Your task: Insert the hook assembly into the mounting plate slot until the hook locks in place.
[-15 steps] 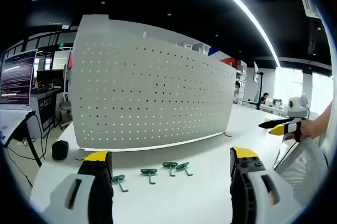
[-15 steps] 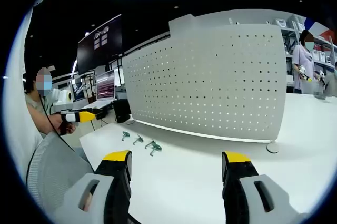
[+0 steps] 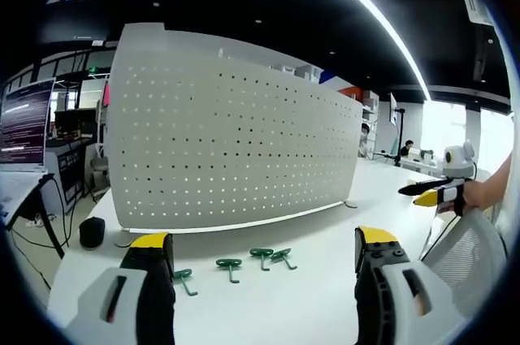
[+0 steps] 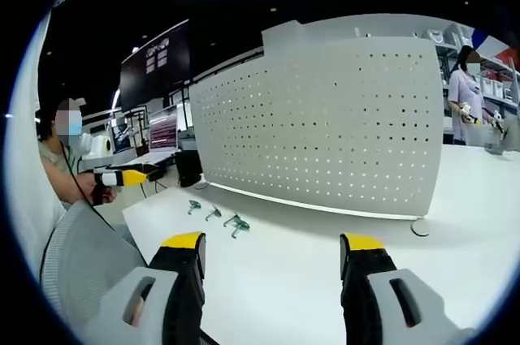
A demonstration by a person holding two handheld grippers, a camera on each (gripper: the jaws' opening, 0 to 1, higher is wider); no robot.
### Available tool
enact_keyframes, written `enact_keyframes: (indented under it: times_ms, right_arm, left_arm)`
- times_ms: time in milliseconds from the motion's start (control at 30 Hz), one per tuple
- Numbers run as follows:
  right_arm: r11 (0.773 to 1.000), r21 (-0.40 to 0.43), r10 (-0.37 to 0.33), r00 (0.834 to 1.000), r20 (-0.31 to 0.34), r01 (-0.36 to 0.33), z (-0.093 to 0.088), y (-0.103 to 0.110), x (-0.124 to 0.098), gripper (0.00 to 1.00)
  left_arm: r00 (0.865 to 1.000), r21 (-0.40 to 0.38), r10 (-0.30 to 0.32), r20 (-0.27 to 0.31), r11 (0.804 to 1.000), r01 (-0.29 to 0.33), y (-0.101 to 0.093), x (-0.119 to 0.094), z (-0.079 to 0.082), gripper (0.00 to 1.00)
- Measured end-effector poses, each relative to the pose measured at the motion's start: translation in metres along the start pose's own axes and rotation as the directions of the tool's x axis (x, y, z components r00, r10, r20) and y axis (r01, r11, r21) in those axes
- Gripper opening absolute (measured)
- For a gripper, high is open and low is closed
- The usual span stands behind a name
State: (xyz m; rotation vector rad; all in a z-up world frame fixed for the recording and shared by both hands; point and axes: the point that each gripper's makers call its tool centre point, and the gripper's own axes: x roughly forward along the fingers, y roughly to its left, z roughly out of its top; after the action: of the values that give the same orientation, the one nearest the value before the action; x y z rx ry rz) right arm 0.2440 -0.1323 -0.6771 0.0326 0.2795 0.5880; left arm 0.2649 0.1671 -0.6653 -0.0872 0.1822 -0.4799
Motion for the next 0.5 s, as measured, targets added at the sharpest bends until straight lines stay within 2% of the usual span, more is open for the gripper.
enact_keyframes:
  times_ms: [500]
  right_arm:
    - [1.0,-0.011,-0.01,1.0,0.012,0.01,0.0024,-0.001,-0.0014,0.65]
  left_arm:
    - [1.0,0.022,-0.024,-0.018,0.999,0.024,-0.006,0.0013,-0.0025,0.94]
